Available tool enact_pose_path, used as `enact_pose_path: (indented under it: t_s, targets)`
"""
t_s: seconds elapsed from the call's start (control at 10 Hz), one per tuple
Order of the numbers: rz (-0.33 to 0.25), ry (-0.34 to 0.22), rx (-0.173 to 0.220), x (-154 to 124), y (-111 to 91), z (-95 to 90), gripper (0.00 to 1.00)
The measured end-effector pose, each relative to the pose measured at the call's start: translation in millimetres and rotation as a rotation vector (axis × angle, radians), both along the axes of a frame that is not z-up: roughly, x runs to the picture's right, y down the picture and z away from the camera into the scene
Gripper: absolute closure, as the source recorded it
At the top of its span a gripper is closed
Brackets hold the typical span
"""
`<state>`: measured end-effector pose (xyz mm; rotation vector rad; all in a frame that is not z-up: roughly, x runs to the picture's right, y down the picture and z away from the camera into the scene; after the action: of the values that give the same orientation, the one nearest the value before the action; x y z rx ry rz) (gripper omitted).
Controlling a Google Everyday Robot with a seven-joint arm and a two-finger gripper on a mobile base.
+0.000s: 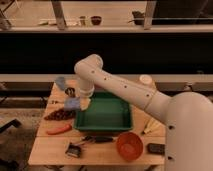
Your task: Place sponge in plastic cup
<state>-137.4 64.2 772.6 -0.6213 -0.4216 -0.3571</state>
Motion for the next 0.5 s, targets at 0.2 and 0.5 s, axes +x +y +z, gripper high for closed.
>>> enact_pose_path:
  t_s: [0.2,0.5]
  targets:
    - [-0.006,-0.004,0.0,-7,-2,5.2,0.98]
    - [0.029,-0.024,0.0,6,-28,19.3,0.98]
